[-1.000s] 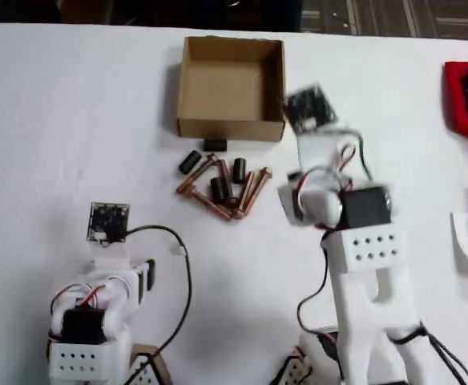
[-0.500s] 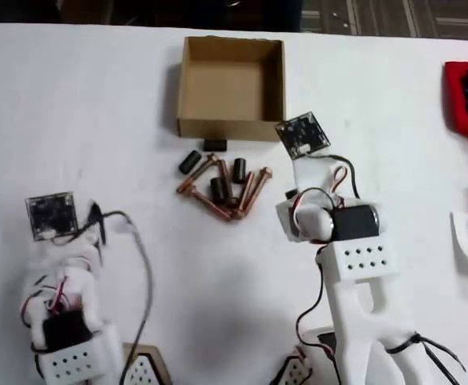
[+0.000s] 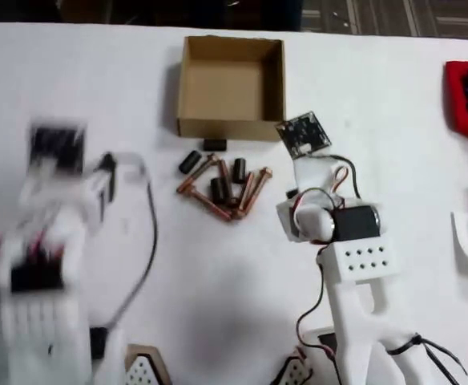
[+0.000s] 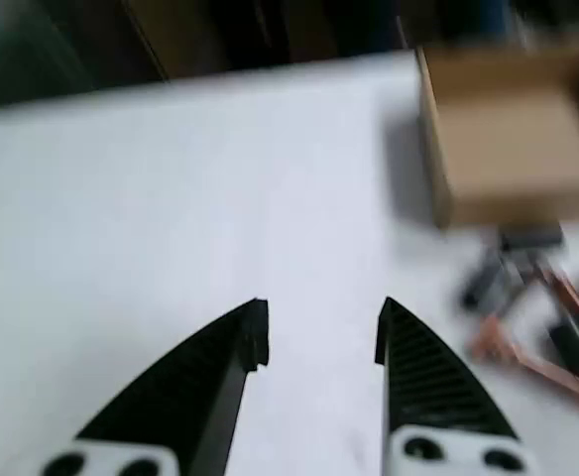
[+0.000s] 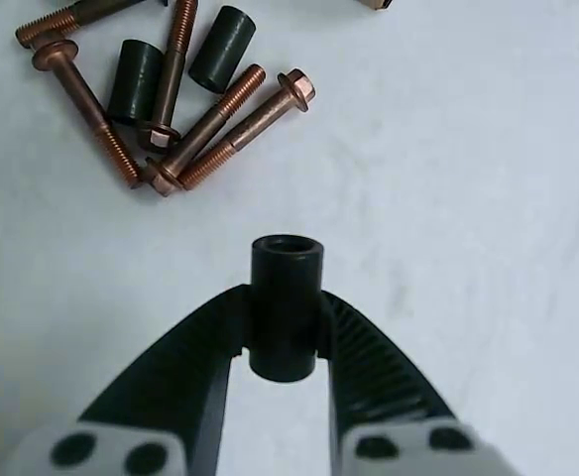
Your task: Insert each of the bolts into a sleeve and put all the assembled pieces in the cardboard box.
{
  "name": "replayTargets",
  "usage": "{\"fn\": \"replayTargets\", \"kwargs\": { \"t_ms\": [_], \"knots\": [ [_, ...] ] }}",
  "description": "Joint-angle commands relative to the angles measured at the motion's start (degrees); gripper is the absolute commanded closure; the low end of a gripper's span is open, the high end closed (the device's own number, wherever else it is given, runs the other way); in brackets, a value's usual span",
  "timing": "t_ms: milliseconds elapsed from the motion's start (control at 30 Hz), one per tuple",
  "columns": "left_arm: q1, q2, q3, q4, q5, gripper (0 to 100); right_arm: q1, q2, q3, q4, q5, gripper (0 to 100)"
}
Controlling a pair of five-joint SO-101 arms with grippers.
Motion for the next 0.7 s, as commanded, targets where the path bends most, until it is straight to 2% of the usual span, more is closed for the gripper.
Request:
{"fn": "replayTargets", "kwargs": {
  "t_ms": [0,67,133,200,233,367,533,667],
  "knots": [
    [4.7,35.7,-27.0,24.4,6.5,80,0.6,-2.2,-0.2,-0.9,0.0,97.8],
    [6.9,47.6,-38.5,33.7,15.0,80,0.6,-2.2,-0.2,-0.9,0.0,97.8],
    [9.3,57.4,-48.0,41.6,27.2,80,0.6,-2.2,-0.2,-0.9,0.0,97.8],
    [11.0,64.4,-53.2,41.7,36.7,80,0.6,-2.2,-0.2,-0.9,0.0,97.8],
    [11.6,66.8,-54.7,41.4,38.8,80,0.6,-2.2,-0.2,-0.9,0.0,97.8],
    [17.2,73.7,-60.8,41.3,39.4,80,0.6,-2.2,-0.1,-0.9,0.0,97.8],
    [21.6,76.1,-61.9,40.4,40.6,80,0.6,-2.2,-0.1,-0.9,0.0,97.8],
    [21.8,76.3,-61.5,35.9,48.6,80,0.6,-2.2,-0.1,-0.9,0.0,97.8]
  ]
}}
